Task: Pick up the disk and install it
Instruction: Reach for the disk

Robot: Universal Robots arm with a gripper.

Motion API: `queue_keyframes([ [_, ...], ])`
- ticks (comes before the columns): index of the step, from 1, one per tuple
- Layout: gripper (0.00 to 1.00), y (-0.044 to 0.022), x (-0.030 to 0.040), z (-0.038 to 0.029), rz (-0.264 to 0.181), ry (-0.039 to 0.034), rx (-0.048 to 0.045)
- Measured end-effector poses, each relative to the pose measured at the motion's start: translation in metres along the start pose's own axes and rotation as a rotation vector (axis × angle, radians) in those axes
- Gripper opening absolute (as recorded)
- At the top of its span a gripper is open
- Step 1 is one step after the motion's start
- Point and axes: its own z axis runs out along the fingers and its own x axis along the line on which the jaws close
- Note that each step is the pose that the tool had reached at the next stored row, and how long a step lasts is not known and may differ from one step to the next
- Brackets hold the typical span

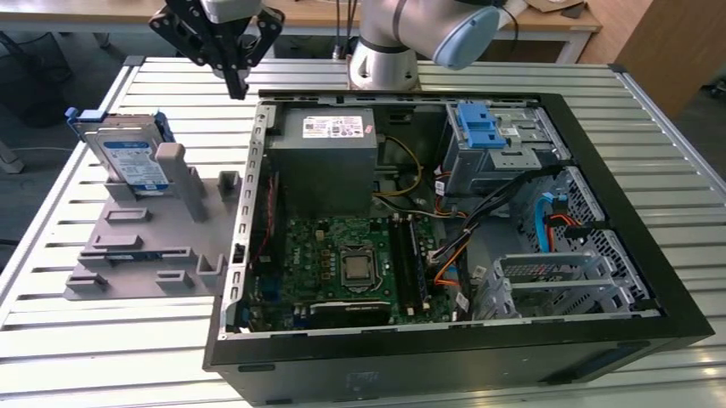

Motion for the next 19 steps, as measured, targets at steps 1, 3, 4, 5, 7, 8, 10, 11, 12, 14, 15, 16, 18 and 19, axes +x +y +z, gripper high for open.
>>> queue_keyframes([
  [1, 0.11, 0.0001, 0.0006, 0.0000, 0.000, 0.0000, 0.0000],
  [3, 0.11, 0.0001, 0.0018, 0.0001, 0.000, 0.0000, 0.0000],
  [4, 0.11, 0.0001, 0.0021, 0.0002, 0.000, 0.0001, 0.0001],
  [5, 0.11, 0.0002, 0.0024, 0.0003, 0.000, 0.0002, 0.0001],
  [7, 0.11, 0.0002, 0.0030, 0.0005, 0.000, 0.0004, 0.0000],
  [8, 0.11, 0.0002, 0.0034, 0.0006, 0.000, 0.0004, 0.0000],
  [10, 0.11, 0.0003, 0.0040, 0.0008, 0.000, 0.0007, 0.0001],
  [11, 0.11, 0.0003, 0.0042, 0.0008, 0.000, 0.0009, 0.0003],
  [12, 0.11, 0.0004, 0.0047, 0.0010, 0.000, 0.0008, 0.0001],
  [14, 0.11, 0.0005, 0.0062, 0.0012, 0.000, 0.0007, 0.0000],
  [15, 0.11, 0.0007, 0.0069, 0.0012, 0.000, 0.0008, 0.0001],
  [16, 0.11, 0.0008, 0.0076, 0.0012, 0.000, 0.0008, 0.0001],
  [18, 0.11, 0.0010, 0.0090, 0.0014, 0.000, 0.0007, 0.0000],
  [19, 0.11, 0.0012, 0.0097, 0.0014, 0.000, 0.0007, 0.0001],
])
